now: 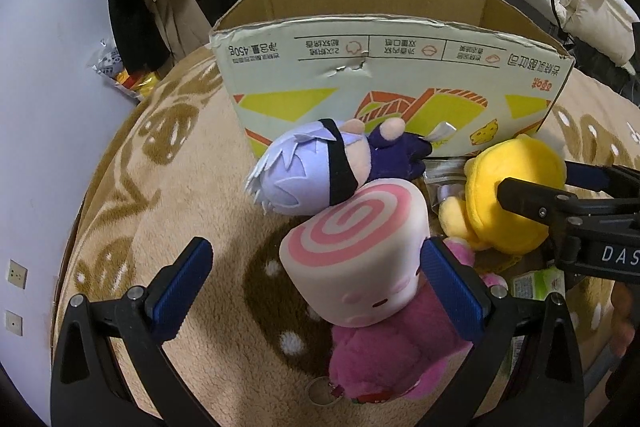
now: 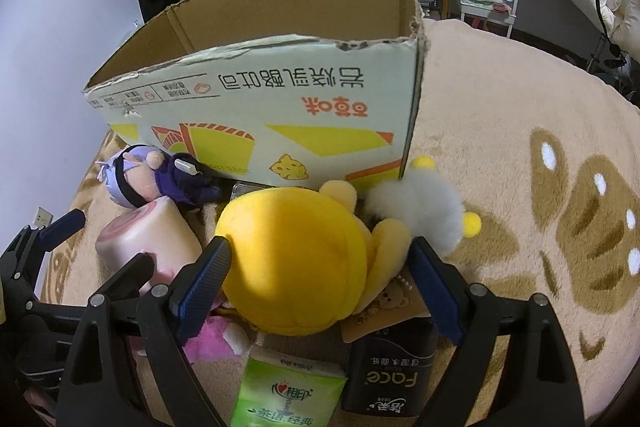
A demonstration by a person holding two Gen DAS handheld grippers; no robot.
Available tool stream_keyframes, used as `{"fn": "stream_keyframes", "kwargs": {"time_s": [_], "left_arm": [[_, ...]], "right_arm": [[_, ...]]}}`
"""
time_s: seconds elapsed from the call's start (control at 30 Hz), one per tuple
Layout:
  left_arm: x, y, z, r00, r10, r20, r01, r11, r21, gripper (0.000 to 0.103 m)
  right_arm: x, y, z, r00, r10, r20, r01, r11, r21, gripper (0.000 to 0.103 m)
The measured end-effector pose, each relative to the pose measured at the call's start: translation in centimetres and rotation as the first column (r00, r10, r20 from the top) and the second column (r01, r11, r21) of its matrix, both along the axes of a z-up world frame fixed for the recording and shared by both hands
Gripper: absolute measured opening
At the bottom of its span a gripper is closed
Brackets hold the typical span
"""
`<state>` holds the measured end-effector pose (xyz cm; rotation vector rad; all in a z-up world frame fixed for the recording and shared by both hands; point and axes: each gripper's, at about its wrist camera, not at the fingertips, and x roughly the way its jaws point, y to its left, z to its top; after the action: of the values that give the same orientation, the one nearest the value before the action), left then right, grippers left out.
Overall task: Organize soft objects
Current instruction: 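Lower the left tool onto the pink-swirl cushion plush while the right tool approaches the yellow plush, then close the left tool on the cushion plush while the right tool grasps the yellow plush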
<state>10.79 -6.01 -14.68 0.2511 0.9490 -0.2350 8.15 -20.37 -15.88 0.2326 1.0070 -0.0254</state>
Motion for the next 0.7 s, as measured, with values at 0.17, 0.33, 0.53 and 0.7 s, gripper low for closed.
{"fn": "stream_keyframes", "kwargs": {"time_s": [0.17,0.33,0.53,0.7], "left_arm": [[0.2,0.1,-0.3,1.0,0.003,-0.016,-0.003,1.0,-0.002,0.1],[0.7,0.5,-0.7,0.998,0.014,-0.062,-0.016,0.999,-0.038,0.098],[0.5,0.1,-1.1,0.996,-0.023,-0.092,0.018,0.998,-0.058,0.073],[-0.3,-0.6,-1.0,0.995,-0.058,-0.078,0.054,0.998,-0.045,0.059]], "right_arm": [[-0.1,0.3,0.1,1.0,0.001,0.005,-0.001,1.0,-0.022,0.094],[-0.3,0.7,0.2,1.0,0.003,0.013,-0.002,0.999,-0.047,0.094],[-0.5,1.1,0.4,1.0,0.017,0.017,-0.016,0.998,-0.059,0.093],[-0.8,1.7,0.5,0.999,0.029,0.022,-0.027,0.997,-0.07,0.093]]}}
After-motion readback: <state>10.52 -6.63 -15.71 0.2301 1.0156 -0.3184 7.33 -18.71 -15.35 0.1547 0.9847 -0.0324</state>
